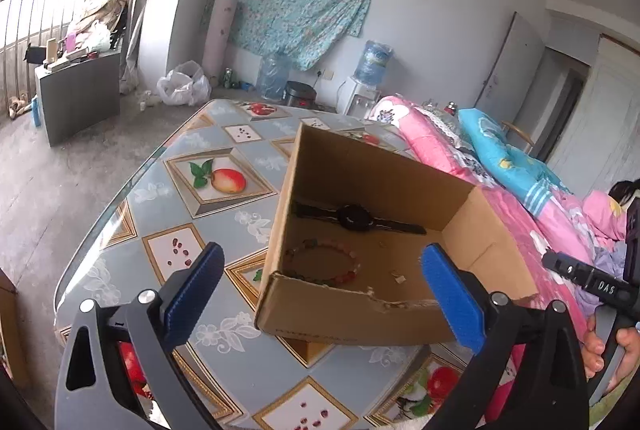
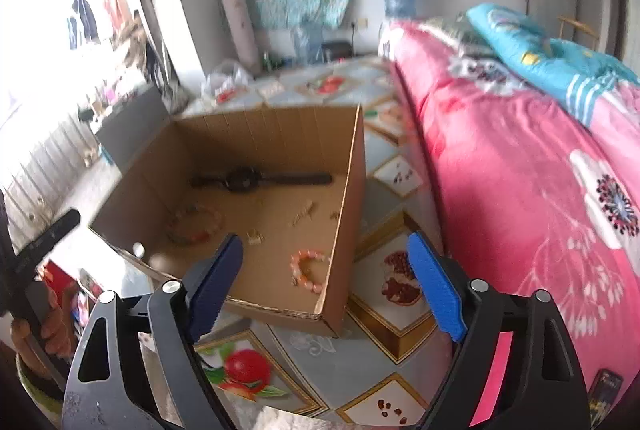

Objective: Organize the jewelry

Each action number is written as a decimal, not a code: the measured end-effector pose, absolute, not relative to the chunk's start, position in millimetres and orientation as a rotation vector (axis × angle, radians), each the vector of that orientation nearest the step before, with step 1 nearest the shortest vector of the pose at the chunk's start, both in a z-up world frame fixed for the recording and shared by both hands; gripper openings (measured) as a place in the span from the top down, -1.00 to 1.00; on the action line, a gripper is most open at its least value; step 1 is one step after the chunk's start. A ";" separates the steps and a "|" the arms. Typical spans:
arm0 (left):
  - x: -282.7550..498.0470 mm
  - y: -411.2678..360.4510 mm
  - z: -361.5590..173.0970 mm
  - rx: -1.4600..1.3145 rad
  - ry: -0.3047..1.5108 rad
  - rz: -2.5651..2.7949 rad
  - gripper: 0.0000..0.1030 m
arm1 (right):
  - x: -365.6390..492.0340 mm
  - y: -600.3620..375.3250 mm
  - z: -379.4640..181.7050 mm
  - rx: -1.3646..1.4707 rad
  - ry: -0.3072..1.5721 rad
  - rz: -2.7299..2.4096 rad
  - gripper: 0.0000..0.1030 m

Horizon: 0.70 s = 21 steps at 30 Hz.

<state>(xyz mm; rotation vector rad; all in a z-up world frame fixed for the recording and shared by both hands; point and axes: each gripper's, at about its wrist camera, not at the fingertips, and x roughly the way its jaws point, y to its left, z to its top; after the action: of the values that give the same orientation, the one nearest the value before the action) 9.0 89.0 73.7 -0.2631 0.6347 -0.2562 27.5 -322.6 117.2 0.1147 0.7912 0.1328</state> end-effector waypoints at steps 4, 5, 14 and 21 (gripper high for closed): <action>-0.3 87.8 84.5 -0.272 0.637 -0.297 -0.89 | 6.2 -312.6 135.8 0.080 0.743 0.175 -0.76; -3.1 85.6 88.2 -0.259 0.634 -0.304 -0.89 | 1.9 -307.6 138.5 0.061 0.735 0.181 -0.77; -12.3 71.2 87.7 -0.184 0.712 -0.358 -0.89 | -18.3 -263.8 124.2 -0.003 0.780 0.267 -0.84; -15.0 71.4 82.4 -0.160 0.732 -0.295 -0.89 | -16.5 -246.8 96.3 0.017 0.860 0.267 -0.84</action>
<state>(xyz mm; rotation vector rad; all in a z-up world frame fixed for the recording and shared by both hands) -15.0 71.4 82.4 -0.1597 0.7319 -0.2950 -16.5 -246.8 96.3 0.0172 0.8604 0.2669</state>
